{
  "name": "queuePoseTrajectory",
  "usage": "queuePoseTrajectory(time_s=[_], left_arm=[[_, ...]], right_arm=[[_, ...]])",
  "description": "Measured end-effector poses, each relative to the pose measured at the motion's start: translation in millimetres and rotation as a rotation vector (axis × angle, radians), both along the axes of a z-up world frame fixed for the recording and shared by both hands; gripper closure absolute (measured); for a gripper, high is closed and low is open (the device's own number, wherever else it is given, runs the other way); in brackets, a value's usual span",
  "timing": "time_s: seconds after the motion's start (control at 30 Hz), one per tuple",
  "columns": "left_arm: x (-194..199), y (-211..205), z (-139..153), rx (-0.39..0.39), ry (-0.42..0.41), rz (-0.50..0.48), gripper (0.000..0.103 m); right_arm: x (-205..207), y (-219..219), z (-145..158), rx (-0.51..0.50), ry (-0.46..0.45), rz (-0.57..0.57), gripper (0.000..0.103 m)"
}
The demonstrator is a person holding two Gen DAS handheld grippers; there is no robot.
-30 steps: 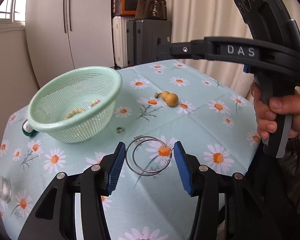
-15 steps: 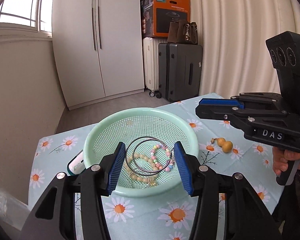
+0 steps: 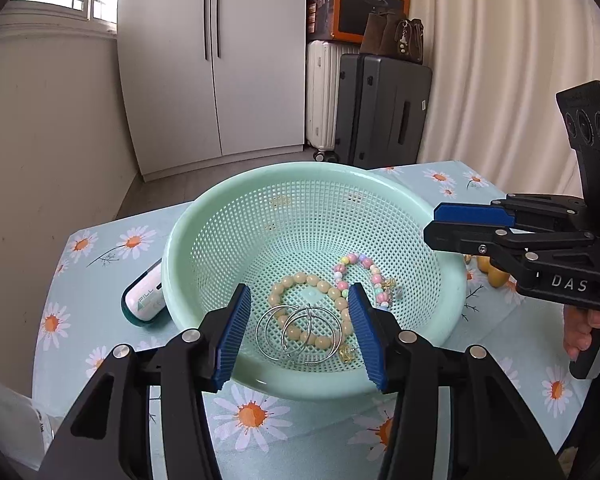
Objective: Organize jewelry
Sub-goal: 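Carry the hoops over the basket and open the left tool while the right tool opens over the basket rim, then grasp the small silver clasp charm with the right tool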
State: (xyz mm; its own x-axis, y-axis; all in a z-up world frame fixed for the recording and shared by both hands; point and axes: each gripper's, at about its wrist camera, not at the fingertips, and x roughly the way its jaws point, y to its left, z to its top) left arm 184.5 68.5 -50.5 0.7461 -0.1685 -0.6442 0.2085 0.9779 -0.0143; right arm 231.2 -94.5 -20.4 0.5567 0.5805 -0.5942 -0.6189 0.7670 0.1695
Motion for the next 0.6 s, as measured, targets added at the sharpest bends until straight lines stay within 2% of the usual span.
queuePoseTrajectory(time_s=[0.37,0.4,0.43,0.47,0.6], left_arm=[[-16.6,-1.4,8.1,-0.009,0.003,0.017,0.053],[-19.3,-1.5,9.7,-0.012,0.000,0.020,0.052],[-22.3,-1.5,11.6,-0.018,-0.003,0.026,0.044],[-25.5,-1.6,13.9,-0.024,-0.010,0.032,0.041],[-38.0,-1.2,19.2,-0.061,-0.022,0.052,0.039]], right_arm=[[-16.7,-18.8,4.0,-0.018,-0.025,-0.030,0.064],[-20.3,-20.8,3.8,-0.022,-0.024,-0.033,0.064],[-24.6,-23.2,3.5,-0.026,-0.024,-0.036,0.064],[-28.7,-25.4,3.1,-0.028,-0.021,-0.042,0.064],[-46.2,-33.7,-7.8,0.002,0.055,-0.061,0.064]])
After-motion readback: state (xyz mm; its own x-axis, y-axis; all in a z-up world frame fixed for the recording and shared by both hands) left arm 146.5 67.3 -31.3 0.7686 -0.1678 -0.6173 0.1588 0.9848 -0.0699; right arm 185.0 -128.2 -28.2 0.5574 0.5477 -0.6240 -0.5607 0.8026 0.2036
